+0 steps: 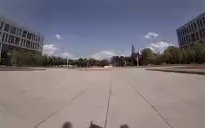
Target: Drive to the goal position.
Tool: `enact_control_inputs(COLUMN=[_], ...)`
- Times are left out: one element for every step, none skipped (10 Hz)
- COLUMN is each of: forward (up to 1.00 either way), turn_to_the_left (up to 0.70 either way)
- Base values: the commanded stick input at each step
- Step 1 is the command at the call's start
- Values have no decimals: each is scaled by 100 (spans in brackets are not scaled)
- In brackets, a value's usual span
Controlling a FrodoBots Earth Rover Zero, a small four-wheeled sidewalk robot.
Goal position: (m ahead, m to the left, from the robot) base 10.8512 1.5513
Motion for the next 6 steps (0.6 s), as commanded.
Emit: enact_control_inputs(forward=[100,100,100,100,100,100], turn_to_the_left=[0,0,0,0,0,0])
